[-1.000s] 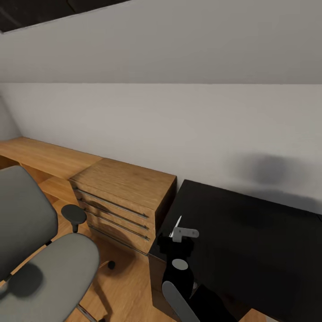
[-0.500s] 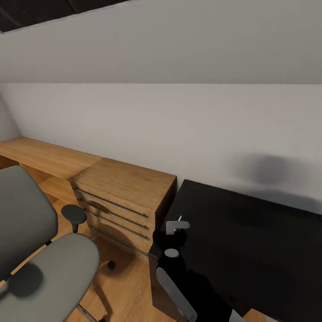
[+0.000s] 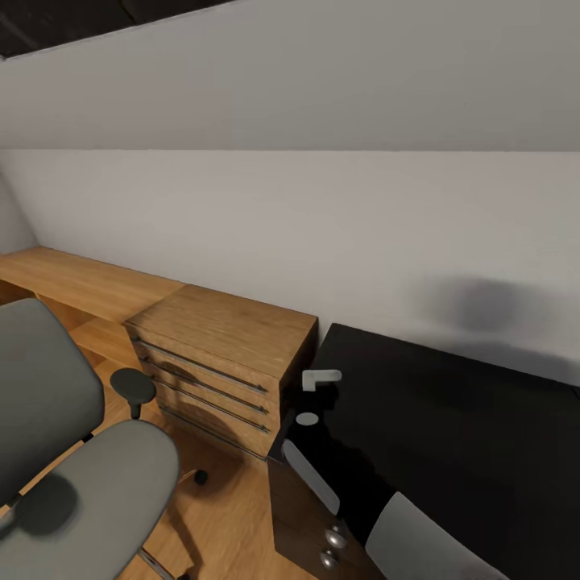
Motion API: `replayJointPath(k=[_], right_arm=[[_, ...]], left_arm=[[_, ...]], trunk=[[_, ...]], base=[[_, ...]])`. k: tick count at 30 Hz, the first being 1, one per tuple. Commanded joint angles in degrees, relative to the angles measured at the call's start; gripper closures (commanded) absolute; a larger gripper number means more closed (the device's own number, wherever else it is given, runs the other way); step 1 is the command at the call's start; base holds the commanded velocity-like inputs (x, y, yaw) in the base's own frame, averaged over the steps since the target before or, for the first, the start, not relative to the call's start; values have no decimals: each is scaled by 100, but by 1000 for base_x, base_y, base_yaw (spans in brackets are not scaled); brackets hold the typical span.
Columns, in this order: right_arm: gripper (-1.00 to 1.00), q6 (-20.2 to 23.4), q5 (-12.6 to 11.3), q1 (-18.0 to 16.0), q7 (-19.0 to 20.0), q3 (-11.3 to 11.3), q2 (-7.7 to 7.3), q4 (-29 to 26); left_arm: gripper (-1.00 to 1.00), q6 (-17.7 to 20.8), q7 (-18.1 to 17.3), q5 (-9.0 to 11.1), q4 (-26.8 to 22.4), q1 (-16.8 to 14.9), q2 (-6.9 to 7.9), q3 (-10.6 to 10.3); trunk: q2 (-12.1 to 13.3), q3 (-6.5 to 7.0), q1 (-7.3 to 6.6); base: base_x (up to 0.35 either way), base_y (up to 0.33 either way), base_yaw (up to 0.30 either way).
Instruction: In the bedroom, organize the workspace by keeping the computer under the desk, ensuring the monitor is on the desk, placing the keyboard on the desk next to the monitor, placing the mouse on the desk next to the keyboard, moving the folder from the swivel chair onto the desk next to the mouse, stacking the notebook on top of the folder with the pen on top of the notebook, and positioning the swivel chair next to the desk.
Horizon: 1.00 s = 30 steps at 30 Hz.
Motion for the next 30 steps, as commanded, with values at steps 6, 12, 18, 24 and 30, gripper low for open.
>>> replayJointPath(k=[6, 12, 18, 24, 30], right_arm=[[-100, -182, -40, -58, -29, -110, 0, 259], [-100, -304, -65, -71, -19, -377, 0, 596], [-100, -342, -244, -75, 188, -476, 0, 950], [-100, -392, -545, -76, 548, -473, 0, 1422], [-100, -519, -578, -70, 622, -465, 0, 1575]], left_arm=[[-100, -17, 10, 28, 2, -3, -2, 1], [-100, -17, 10, 27, 2, -3, -2, 1], [-100, -17, 10, 28, 2, -3, -2, 1], [-100, -17, 10, 28, 2, -3, -2, 1], [-100, -17, 10, 28, 2, -3, -2, 1]], trunk=[[-3, -5, 0], [-3, -5, 0], [-3, -5, 0], [-3, -5, 0], [-3, -5, 0]], base=[[0, 0, 0], [0, 0, 0], [0, 0, 0], [0, 0, 0], [0, 0, 0]])
